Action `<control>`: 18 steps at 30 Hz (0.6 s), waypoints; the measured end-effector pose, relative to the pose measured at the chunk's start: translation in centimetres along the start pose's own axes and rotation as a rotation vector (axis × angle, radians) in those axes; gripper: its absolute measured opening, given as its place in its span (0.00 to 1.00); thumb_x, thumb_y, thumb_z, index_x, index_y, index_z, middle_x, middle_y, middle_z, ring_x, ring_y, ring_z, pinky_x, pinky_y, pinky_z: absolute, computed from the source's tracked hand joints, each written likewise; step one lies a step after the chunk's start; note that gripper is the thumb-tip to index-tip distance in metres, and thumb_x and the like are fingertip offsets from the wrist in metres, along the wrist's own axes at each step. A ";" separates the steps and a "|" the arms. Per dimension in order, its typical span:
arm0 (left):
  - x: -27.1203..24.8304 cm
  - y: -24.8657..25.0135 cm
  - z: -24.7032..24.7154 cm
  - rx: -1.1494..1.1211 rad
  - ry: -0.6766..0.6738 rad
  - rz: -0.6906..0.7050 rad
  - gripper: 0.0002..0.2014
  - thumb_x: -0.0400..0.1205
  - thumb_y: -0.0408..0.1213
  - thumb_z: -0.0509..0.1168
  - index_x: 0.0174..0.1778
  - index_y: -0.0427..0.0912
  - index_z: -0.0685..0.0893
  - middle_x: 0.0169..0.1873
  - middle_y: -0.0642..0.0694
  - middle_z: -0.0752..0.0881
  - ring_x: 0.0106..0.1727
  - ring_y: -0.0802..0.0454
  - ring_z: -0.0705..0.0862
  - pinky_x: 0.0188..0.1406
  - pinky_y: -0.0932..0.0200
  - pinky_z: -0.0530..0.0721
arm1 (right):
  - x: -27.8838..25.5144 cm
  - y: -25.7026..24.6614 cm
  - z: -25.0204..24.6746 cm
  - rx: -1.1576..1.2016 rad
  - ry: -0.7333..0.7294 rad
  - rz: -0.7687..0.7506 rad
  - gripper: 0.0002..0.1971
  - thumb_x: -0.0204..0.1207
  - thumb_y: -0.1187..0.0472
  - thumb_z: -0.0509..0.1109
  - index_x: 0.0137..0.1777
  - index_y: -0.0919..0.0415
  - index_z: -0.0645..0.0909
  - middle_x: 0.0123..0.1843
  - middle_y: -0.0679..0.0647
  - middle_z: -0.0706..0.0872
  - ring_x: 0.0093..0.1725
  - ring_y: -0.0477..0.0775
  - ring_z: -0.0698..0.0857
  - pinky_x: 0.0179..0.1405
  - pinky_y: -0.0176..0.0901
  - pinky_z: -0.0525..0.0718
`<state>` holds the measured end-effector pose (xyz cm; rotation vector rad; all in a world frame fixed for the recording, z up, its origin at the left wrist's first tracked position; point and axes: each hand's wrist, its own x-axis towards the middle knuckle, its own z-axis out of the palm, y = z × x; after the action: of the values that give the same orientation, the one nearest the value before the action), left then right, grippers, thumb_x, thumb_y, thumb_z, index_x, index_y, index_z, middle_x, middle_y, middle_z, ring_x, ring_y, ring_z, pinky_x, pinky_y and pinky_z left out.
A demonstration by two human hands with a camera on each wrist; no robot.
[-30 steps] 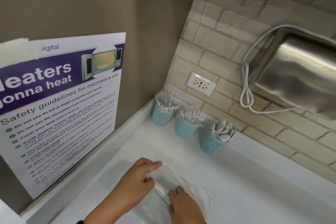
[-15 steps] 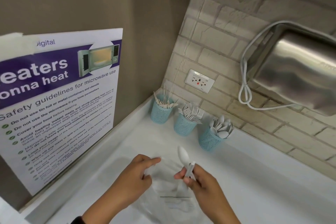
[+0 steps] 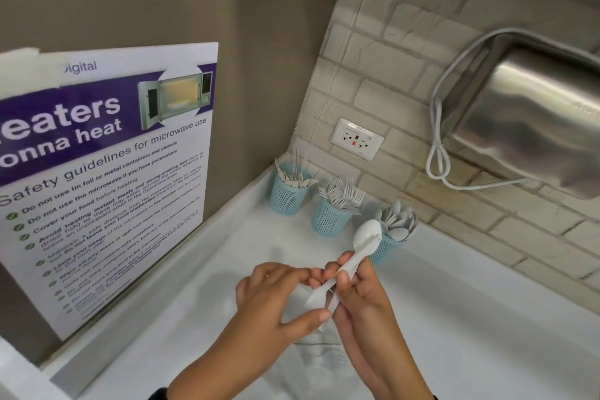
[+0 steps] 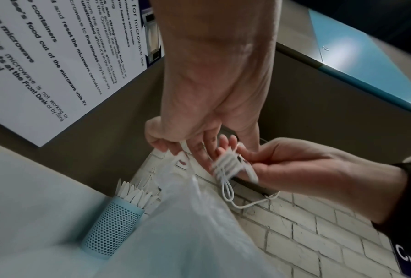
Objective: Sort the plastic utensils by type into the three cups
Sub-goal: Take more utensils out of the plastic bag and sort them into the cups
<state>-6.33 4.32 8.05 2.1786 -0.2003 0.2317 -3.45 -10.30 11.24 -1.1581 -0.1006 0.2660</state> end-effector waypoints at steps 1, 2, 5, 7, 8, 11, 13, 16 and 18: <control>0.1 -0.1 0.1 0.003 -0.014 -0.002 0.24 0.62 0.76 0.49 0.52 0.75 0.72 0.54 0.75 0.76 0.67 0.77 0.60 0.65 0.78 0.48 | 0.0 0.0 0.2 0.058 -0.005 0.013 0.07 0.78 0.67 0.60 0.55 0.64 0.74 0.42 0.60 0.84 0.56 0.59 0.87 0.59 0.50 0.85; 0.1 -0.2 0.1 0.010 -0.031 -0.004 0.25 0.64 0.74 0.47 0.53 0.72 0.73 0.52 0.73 0.78 0.65 0.76 0.62 0.65 0.76 0.50 | 0.0 0.0 0.3 0.100 0.000 0.018 0.08 0.78 0.68 0.60 0.55 0.64 0.74 0.44 0.61 0.85 0.60 0.60 0.87 0.58 0.48 0.86; 0.1 -0.2 0.2 0.010 -0.116 0.014 0.20 0.75 0.66 0.50 0.50 0.61 0.79 0.41 0.63 0.85 0.55 0.71 0.72 0.61 0.69 0.59 | 0.2 -0.1 0.3 0.042 0.029 -0.013 0.08 0.78 0.68 0.61 0.56 0.67 0.75 0.51 0.66 0.88 0.63 0.60 0.86 0.62 0.43 0.84; 0.0 0.1 0.1 -0.004 -0.107 0.001 0.18 0.79 0.60 0.51 0.48 0.54 0.80 0.34 0.60 0.85 0.51 0.66 0.75 0.59 0.68 0.63 | 0.3 -0.3 0.1 -0.109 0.027 -0.044 0.11 0.79 0.64 0.62 0.58 0.67 0.76 0.53 0.65 0.89 0.60 0.58 0.87 0.57 0.43 0.86; 0.0 0.0 0.1 -0.028 -0.083 -0.021 0.18 0.80 0.59 0.51 0.48 0.51 0.80 0.33 0.59 0.84 0.49 0.63 0.77 0.55 0.68 0.66 | 0.3 -0.3 -0.1 -0.172 0.030 -0.053 0.11 0.80 0.62 0.62 0.59 0.67 0.77 0.53 0.65 0.89 0.58 0.58 0.88 0.53 0.43 0.87; -0.1 0.0 -0.4 -0.165 -0.017 -0.055 0.20 0.79 0.61 0.52 0.42 0.48 0.78 0.29 0.55 0.82 0.38 0.60 0.79 0.40 0.69 0.70 | 0.1 -0.4 -0.3 -0.269 0.075 -0.049 0.11 0.81 0.60 0.61 0.57 0.66 0.80 0.46 0.62 0.89 0.45 0.57 0.90 0.42 0.42 0.87; 0.0 0.1 -0.9 -0.257 0.037 -0.103 0.18 0.83 0.56 0.56 0.40 0.44 0.77 0.27 0.53 0.78 0.31 0.60 0.75 0.33 0.69 0.70 | 0.0 -0.3 -0.6 -0.308 0.153 -0.049 0.10 0.83 0.60 0.60 0.55 0.62 0.81 0.38 0.58 0.85 0.28 0.51 0.82 0.26 0.37 0.79; 0.0 0.2 -1.6 -0.320 0.058 -0.185 0.16 0.85 0.48 0.56 0.45 0.37 0.77 0.27 0.50 0.72 0.28 0.60 0.68 0.30 0.67 0.68 | 0.1 0.0 -1.1 -0.415 0.297 -0.107 0.08 0.84 0.58 0.62 0.52 0.51 0.83 0.33 0.50 0.77 0.23 0.46 0.66 0.23 0.34 0.66; 0.0 0.1 -2.0 -0.274 0.014 -0.184 0.16 0.85 0.49 0.55 0.45 0.38 0.75 0.27 0.48 0.71 0.27 0.58 0.67 0.29 0.65 0.66 | -0.2 0.1 -1.3 -0.587 0.340 -0.261 0.08 0.81 0.58 0.67 0.52 0.41 0.84 0.35 0.45 0.75 0.27 0.44 0.68 0.29 0.32 0.71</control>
<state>-6.58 5.90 9.26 1.9081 -0.0211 0.1079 -3.33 -11.50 10.61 -1.7382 -0.0275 -0.2118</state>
